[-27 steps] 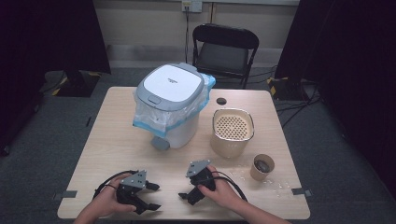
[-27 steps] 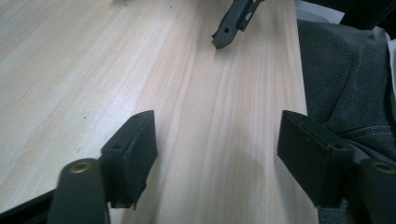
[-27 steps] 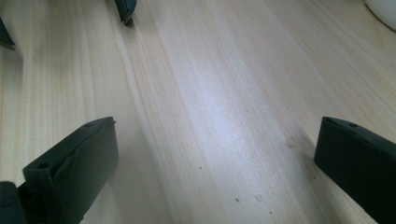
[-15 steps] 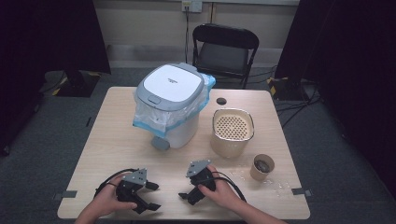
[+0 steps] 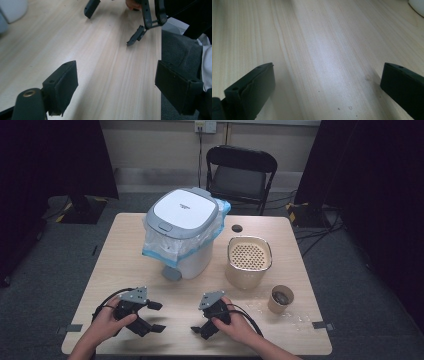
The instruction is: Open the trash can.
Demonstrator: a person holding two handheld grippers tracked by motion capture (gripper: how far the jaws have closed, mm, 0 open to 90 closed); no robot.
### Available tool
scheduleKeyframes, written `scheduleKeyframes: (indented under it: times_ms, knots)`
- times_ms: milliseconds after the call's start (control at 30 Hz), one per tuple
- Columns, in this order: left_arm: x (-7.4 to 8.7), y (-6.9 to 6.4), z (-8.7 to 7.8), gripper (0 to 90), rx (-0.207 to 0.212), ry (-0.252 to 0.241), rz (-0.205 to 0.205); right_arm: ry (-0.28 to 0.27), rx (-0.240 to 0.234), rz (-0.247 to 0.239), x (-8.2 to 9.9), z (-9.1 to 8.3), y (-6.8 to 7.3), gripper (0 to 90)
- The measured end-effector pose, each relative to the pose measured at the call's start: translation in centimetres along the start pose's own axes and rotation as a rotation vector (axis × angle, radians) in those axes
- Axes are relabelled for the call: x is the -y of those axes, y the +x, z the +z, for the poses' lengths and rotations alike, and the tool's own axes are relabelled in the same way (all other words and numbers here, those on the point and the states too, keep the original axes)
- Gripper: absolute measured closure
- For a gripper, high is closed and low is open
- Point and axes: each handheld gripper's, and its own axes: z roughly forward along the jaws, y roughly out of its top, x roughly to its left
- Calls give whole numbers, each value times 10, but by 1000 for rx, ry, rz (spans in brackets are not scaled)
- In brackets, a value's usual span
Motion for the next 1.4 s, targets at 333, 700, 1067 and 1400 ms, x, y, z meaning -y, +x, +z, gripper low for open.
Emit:
scheduleKeyframes:
  times_ms: [333, 700, 1067, 1400]
  knots:
    - [-20, 5, -22, 181, -37, -6, -22, 1, 1, 1, 0, 0, 0, 0]
    - [-46, 9, -44, 186, -78, -23, -19, -3, -1, -6, 0, 0, 0, 0]
    - [-71, 10, -63, 188, -104, -51, -8, -5, 1, -5, 0, 0, 0, 0]
    - [-98, 16, -82, 188, -127, -60, -15, -4, 1, -5, 0, 0, 0, 0]
